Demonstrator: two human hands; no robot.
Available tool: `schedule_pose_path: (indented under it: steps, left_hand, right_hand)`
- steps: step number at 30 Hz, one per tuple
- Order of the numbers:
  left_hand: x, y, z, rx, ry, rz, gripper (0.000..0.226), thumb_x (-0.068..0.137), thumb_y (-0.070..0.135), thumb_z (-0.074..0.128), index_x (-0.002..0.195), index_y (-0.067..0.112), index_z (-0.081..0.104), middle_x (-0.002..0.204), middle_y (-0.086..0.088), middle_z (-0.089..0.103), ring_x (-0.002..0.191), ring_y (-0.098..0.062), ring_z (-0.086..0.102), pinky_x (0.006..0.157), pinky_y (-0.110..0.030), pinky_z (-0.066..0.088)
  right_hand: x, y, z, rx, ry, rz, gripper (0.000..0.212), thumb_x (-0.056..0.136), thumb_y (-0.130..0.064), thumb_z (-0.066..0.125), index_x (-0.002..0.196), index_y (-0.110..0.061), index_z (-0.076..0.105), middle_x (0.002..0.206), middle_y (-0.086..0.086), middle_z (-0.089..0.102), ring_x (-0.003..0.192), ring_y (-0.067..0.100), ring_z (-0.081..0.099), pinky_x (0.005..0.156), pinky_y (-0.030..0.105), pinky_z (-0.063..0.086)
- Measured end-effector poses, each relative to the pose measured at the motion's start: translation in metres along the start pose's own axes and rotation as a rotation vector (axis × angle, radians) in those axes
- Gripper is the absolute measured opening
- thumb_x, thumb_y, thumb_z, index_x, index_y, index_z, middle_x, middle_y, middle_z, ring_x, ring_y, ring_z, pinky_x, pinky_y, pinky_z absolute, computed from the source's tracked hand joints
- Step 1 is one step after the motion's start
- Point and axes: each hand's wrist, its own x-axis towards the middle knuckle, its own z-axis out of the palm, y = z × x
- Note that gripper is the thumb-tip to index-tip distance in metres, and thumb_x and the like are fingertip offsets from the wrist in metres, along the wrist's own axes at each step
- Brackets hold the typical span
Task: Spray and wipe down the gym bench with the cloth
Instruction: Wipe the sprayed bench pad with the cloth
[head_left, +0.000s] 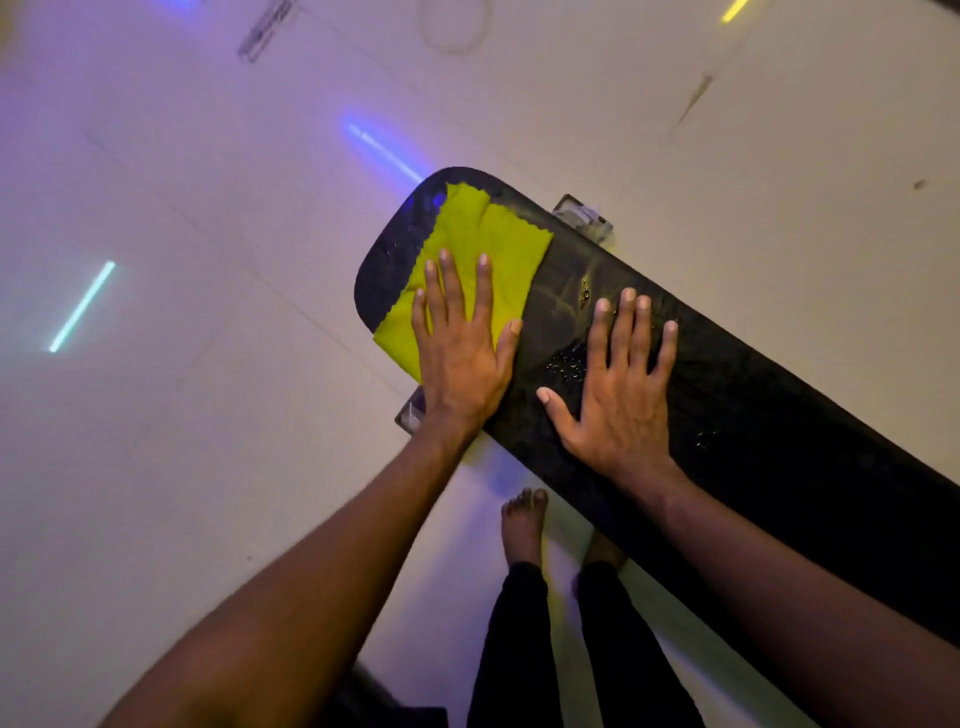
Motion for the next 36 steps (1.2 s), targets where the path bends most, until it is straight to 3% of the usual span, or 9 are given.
schedule_pose_path:
  steps: [6, 11, 15, 22, 24, 28, 30, 36]
  left_hand:
    - [0.083, -0.008, -0.01, 0.002, -0.026, 0.365, 0.065, 0.106, 0.06, 0.019, 0.164, 0.03, 0.015, 0.172, -0.01, 0.011, 0.16, -0.028, 0.009, 0.126, -0.047, 0.017]
    - [0.071, -0.05, -0.011, -0.069, 0.006, 0.135, 0.064, 0.106, 0.055, 0.022, 0.164, 0.029, 0.012, 0.173, -0.007, 0.007, 0.16, -0.025, 0.006, 0.127, -0.046, 0.014]
    - [0.023, -0.036, -0.002, -0.021, 0.004, -0.077, 0.066, 0.106, 0.049, 0.023, 0.164, 0.022, 0.01, 0.172, -0.016, 0.006, 0.16, -0.032, 0.005, 0.127, -0.049, 0.014]
    - [0.104, -0.044, -0.013, -0.023, -0.015, 0.324, 0.063, 0.105, 0.049, 0.026, 0.163, 0.03, 0.016, 0.172, -0.008, 0.012, 0.16, -0.028, 0.01, 0.124, -0.048, 0.021]
    - [0.104, -0.056, -0.013, -0.033, -0.005, 0.29, 0.064, 0.105, 0.053, 0.026, 0.164, 0.03, 0.014, 0.173, -0.007, 0.011, 0.16, -0.026, 0.009, 0.125, -0.047, 0.019]
    - [0.051, -0.064, -0.006, -0.06, 0.003, 0.018, 0.066, 0.106, 0.052, 0.025, 0.164, 0.026, 0.011, 0.173, -0.011, 0.006, 0.16, -0.029, 0.004, 0.127, -0.049, 0.016]
    - [0.032, -0.056, -0.002, -0.031, -0.007, -0.034, 0.067, 0.105, 0.051, 0.024, 0.164, 0.023, 0.011, 0.172, -0.016, 0.007, 0.16, -0.033, 0.005, 0.126, -0.051, 0.016]
    - [0.111, -0.043, -0.01, -0.049, -0.029, 0.189, 0.065, 0.104, 0.057, 0.022, 0.163, 0.032, 0.015, 0.172, -0.011, 0.01, 0.159, -0.032, 0.009, 0.124, -0.051, 0.019]
  right_hand:
    - [0.0, 0.0, 0.004, -0.004, 0.014, 0.006, 0.108, 0.095, -0.077, 0.029, 0.166, 0.0, 0.004, 0.174, 0.028, -0.002, 0.164, 0.043, -0.003, 0.127, 0.07, 0.008]
    - [0.02, -0.009, -0.003, 0.035, 0.028, -0.044, 0.108, 0.095, -0.074, 0.034, 0.166, 0.001, 0.005, 0.175, 0.026, 0.0, 0.164, 0.041, 0.0, 0.128, 0.07, 0.009]
    - [0.052, -0.022, -0.01, 0.048, -0.01, -0.098, 0.109, 0.095, -0.075, 0.033, 0.166, 0.003, 0.003, 0.174, 0.028, -0.002, 0.164, 0.042, -0.002, 0.128, 0.068, 0.01]
    - [0.054, -0.03, 0.004, 0.039, 0.049, -0.067, 0.113, 0.094, -0.078, 0.032, 0.166, 0.002, 0.001, 0.174, 0.028, -0.003, 0.164, 0.042, -0.003, 0.128, 0.068, 0.009]
    - [0.054, -0.03, 0.005, 0.036, 0.056, -0.068, 0.113, 0.093, -0.079, 0.032, 0.166, 0.002, 0.001, 0.174, 0.027, -0.003, 0.164, 0.042, -0.003, 0.128, 0.068, 0.01]
    - [0.054, -0.032, 0.002, 0.031, 0.043, -0.058, 0.113, 0.093, -0.079, 0.033, 0.166, 0.002, 0.0, 0.175, 0.026, -0.005, 0.164, 0.041, -0.004, 0.128, 0.069, 0.011]
    - [0.054, -0.033, 0.001, 0.037, 0.047, -0.053, 0.113, 0.093, -0.078, 0.035, 0.166, 0.002, 0.001, 0.175, 0.026, -0.004, 0.164, 0.041, -0.003, 0.128, 0.069, 0.011]
    - [0.054, -0.032, 0.005, 0.02, 0.064, -0.052, 0.111, 0.094, -0.078, 0.031, 0.166, 0.001, 0.001, 0.175, 0.025, -0.004, 0.164, 0.04, -0.003, 0.128, 0.068, 0.01]
